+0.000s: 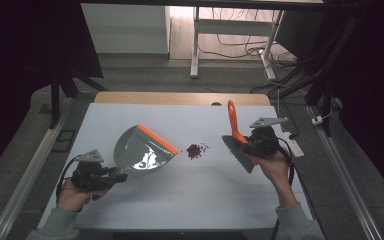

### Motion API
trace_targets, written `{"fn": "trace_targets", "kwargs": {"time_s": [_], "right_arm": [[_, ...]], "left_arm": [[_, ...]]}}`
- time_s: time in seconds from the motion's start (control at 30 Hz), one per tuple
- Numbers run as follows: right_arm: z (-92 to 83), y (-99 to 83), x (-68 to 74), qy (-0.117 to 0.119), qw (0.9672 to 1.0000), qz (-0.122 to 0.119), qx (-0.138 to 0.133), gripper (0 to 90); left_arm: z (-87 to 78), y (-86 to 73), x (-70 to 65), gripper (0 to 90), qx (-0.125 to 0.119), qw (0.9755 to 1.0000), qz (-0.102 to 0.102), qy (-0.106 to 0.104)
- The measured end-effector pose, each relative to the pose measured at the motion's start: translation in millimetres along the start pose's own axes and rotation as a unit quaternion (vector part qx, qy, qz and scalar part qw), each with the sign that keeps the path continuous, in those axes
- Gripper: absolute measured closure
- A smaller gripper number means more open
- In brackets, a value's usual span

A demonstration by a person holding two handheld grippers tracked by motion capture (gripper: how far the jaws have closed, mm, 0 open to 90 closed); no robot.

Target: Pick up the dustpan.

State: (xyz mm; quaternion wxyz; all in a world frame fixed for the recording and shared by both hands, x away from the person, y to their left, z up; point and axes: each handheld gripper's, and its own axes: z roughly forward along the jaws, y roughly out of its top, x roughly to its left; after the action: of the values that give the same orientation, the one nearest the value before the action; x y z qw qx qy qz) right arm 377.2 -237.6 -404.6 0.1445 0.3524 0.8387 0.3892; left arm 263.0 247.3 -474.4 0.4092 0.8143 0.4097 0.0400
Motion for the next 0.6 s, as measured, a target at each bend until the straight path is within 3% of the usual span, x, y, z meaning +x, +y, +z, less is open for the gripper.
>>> {"fn": "trace_targets", "kwargs": {"time_s": [0.27,0.6], "right_arm": [[5.5,-0.1,2.5,-0.004,1.0000,-0.005,0.003,70.4],[9.2,-1.2,3.9,-0.005,0.9999,-0.006,0.007,70.4]], "left_arm": [[4.1,-0.2,-2.0,61.8,0.023,0.9993,0.021,-0.022],[10.0,-5.0,2.1,61.8,0.042,0.9985,0.019,-0.030]]}}
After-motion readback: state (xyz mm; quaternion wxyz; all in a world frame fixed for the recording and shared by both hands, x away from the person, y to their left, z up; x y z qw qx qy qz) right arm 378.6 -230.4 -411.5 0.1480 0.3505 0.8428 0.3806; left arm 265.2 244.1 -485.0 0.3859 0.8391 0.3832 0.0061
